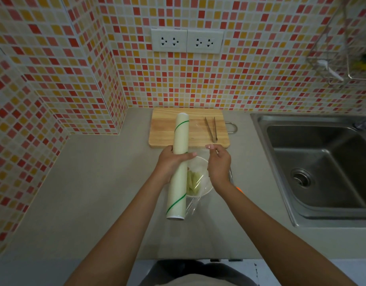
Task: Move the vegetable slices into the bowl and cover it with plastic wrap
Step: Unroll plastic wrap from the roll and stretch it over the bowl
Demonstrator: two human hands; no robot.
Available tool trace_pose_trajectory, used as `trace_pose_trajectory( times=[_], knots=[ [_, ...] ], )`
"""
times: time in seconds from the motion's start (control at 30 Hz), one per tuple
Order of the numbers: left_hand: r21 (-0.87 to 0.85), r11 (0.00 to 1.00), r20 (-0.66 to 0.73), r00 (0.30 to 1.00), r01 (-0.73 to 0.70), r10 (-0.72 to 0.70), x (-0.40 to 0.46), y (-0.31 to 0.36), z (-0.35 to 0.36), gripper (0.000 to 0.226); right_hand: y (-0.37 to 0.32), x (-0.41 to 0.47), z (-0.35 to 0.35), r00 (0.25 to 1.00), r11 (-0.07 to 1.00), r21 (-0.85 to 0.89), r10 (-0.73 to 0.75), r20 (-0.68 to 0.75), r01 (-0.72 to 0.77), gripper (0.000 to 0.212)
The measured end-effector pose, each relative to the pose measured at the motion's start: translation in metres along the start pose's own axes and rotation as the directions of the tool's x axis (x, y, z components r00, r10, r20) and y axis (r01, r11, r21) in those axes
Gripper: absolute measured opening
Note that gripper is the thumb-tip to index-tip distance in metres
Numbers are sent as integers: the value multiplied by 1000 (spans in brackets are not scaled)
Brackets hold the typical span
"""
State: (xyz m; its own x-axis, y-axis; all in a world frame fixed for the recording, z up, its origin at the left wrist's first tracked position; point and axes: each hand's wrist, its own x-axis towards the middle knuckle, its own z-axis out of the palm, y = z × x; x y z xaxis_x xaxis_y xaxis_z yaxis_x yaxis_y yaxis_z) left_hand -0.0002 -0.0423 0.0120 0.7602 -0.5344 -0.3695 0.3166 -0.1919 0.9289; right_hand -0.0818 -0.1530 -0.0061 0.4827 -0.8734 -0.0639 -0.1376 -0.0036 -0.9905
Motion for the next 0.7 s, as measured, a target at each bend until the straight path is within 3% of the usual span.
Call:
trace_pose_trajectory(
  times=[0.17,0.37,0.5,0.6,0.7],
  knots=[
    [-45,999,-71,997,27,-30,4,-3,-8,27,2,4,-7,1000,1000,0,11,-5,-11,22],
    [-24,999,-12,999,43,-43,1,-3,-3,51,6,6,-14,1000,998,-65,-26,-4,25,22],
    [49,998,-83,996,34,-30,4,-7,-11,34,10,13,-25,998,995,-91,-54,-40,50,22],
    [8,998,-74,995,68,-67,4,-7,-8,24,14,17,-30,997,990,-124,-71,-20,68,21],
    [43,998,-55,998,39,-37,2,-8,-5,40,17,16,-32,996,986,-142,-90,-24,86,21]
  ],
)
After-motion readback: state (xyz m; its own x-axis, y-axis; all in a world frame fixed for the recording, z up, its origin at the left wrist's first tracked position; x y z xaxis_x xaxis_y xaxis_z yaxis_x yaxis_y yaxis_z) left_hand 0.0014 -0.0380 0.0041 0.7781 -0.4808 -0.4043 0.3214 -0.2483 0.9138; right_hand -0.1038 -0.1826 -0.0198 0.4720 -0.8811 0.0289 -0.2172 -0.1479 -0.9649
